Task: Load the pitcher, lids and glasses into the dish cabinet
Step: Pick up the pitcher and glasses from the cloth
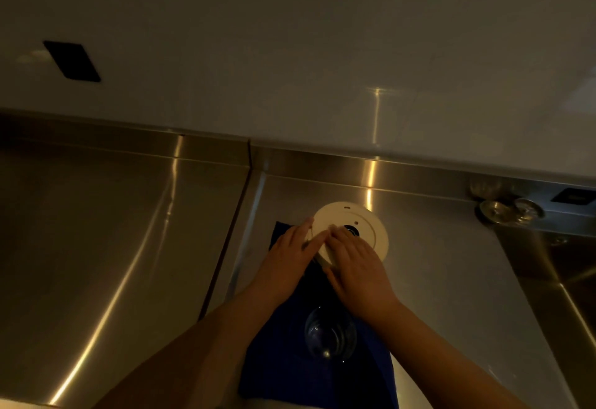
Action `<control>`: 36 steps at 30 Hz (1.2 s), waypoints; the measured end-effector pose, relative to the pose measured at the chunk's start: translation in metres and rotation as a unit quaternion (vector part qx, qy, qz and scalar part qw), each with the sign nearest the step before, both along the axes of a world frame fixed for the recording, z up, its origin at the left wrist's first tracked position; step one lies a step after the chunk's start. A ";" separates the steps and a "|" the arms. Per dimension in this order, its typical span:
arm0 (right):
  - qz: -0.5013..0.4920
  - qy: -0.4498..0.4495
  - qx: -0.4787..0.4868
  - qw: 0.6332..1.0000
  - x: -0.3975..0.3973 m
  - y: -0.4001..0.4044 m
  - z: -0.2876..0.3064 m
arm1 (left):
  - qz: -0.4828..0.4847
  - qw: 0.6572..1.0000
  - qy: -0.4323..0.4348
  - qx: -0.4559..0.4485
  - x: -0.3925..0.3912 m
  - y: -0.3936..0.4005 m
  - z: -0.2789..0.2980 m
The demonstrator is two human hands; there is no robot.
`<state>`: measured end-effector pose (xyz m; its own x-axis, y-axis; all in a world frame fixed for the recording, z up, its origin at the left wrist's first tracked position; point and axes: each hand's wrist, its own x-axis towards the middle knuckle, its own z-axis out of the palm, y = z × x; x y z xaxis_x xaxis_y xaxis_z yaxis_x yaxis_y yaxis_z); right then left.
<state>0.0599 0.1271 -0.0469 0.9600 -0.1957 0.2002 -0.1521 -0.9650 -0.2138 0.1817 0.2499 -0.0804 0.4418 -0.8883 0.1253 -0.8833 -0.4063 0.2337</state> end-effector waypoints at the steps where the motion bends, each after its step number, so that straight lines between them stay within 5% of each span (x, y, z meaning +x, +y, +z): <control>1: 0.009 0.016 -0.005 1.000 0.005 -0.001 0.002 | 0.006 1.000 0.008 -0.006 -0.001 -0.001 0.000; 16: 0.032 0.058 -0.027 0.997 0.016 0.000 -0.001 | 0.149 0.973 0.155 -0.081 -0.006 -0.008 -0.006; 29: -0.043 -0.066 0.015 0.997 0.010 -0.033 0.021 | 0.018 0.994 0.024 -0.108 -0.019 -0.059 0.034; 36: -0.056 -0.135 -0.036 0.989 0.004 -0.045 0.019 | 0.060 0.996 0.023 -0.064 -0.014 -0.052 0.026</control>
